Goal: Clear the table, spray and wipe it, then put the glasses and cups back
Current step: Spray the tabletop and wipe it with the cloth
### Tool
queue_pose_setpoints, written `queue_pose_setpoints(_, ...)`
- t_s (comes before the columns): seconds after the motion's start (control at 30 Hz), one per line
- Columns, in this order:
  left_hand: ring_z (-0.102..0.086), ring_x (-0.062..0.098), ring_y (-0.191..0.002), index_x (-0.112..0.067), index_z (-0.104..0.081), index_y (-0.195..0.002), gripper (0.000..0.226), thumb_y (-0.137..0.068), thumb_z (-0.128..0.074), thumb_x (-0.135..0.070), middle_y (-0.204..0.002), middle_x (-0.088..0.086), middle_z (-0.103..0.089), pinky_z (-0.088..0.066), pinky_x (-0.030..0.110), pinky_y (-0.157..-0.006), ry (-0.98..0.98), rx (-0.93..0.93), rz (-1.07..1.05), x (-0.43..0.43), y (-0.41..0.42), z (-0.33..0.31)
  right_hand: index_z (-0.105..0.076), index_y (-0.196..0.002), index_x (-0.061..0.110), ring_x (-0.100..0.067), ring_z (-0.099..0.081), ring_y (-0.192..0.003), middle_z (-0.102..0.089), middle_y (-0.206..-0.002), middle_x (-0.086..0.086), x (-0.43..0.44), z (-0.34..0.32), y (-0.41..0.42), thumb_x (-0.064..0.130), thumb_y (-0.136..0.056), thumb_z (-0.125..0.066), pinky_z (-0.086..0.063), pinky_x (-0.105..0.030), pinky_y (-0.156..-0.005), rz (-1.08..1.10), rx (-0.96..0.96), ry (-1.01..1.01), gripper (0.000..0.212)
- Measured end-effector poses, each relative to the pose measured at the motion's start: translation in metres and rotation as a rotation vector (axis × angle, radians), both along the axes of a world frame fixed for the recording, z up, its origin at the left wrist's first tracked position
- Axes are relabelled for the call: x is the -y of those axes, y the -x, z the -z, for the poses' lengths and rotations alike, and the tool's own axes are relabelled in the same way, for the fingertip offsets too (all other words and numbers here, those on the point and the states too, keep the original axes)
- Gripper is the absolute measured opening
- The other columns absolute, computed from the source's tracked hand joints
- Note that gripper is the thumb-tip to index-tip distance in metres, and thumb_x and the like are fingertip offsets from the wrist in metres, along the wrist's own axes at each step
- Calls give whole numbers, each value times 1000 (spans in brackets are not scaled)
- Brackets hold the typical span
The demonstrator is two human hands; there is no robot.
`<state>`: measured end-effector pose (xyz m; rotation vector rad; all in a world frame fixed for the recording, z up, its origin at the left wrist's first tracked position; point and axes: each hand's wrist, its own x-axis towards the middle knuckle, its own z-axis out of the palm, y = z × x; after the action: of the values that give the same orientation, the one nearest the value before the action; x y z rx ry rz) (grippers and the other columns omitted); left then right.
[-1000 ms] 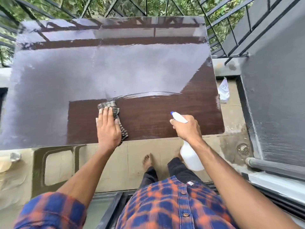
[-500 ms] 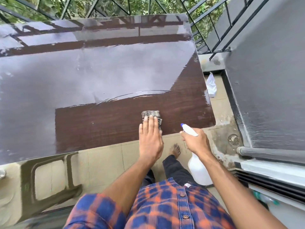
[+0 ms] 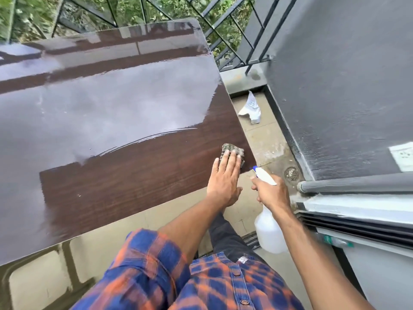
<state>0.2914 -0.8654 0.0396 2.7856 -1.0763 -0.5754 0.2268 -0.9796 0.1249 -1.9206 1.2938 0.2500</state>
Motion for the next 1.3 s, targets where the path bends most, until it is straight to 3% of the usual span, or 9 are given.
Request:
queue_pose_setpoints(0.13,14,31,-153,-9,10,-158,100,-90,-56,-44,-167,11,11,3,50,-123,-26,24,80,23,-9,3,-75,-78,27,-34,-74,-82,-78,-75,1,18,2,1,48,-68,-67,-64,-57,-80,64,2,-21,25)
queue_pose_setpoints(0.3,11,29,-153,-11,6,-159,99,-91,-53,-51,-167,8,7,2,50,-122,-4,36,129,48,-22,8,-72,-74,24,-35,-74,-82,-78,-78,-3,38,2,-11,45,-70,-67,-64,-56,-80,81,0,-26,22)
queue_pose_setpoints(0.47,5,27,-154,-11,-8,-160,79,-99,-33,-55,-168,8,-2,-2,49,-124,74,26,62,74,-33,10,-76,-80,18,-40,-74,-79,-78,-78,-5,59,4,-35,44,-66,-64,-64,-54,-80,57,-25,-37,32)
queue_pose_setpoints(0.57,-2,25,-154,-12,-19,-158,66,-103,-26,-49,-167,8,-13,-5,49,-124,100,47,44,81,-42,12,-75,-78,19,-40,-74,-79,-78,-78,-4,68,3,-53,43,-68,-65,-64,-51,-79,12,-18,-33,28)
queue_pose_setpoints(0.63,-5,25,-154,-13,-21,-158,62,-105,-26,-45,-166,7,-16,-5,49,-123,115,69,-7,85,-50,14,-73,-74,20,-41,-74,-79,-78,-78,-6,78,5,-68,40,-72,-67,-64,-51,-80,-19,-10,-43,21)
queue_pose_setpoints(0.83,-4,22,-154,-16,-18,-159,58,-105,-26,-37,-167,4,-11,-4,50,-124,161,77,-261,95,-89,9,-72,-84,15,-41,-69,-67,-74,-76,-13,100,12,-116,41,-67,-61,-62,-51,-71,-150,18,-63,33)
queue_pose_setpoints(0.97,-6,22,-154,-16,-22,-158,57,-105,-31,-35,-167,3,-14,-7,50,-123,180,112,-365,101,-123,9,-72,-79,13,-42,-70,-75,-74,-74,-13,107,9,-157,41,-71,-63,-60,-45,-74,-241,24,-71,31)
queue_pose_setpoints(1.2,-13,22,-153,-18,-27,-157,57,-103,-38,-35,-166,4,-19,-11,49,-122,224,145,-436,98,-208,14,-68,-84,48,-41,-72,-78,-76,-77,-8,106,9,-230,42,-70,-61,-63,-47,-76,-326,103,-75,17)
queue_pose_setpoints(1.3,-11,24,-154,-16,-25,-157,58,-103,-36,-34,-166,6,-17,-9,49,-122,233,139,-451,97,-259,15,-67,-72,52,-39,-70,-82,-72,-75,-5,105,13,-263,42,-78,-64,-56,-40,-73,-353,118,-46,12)
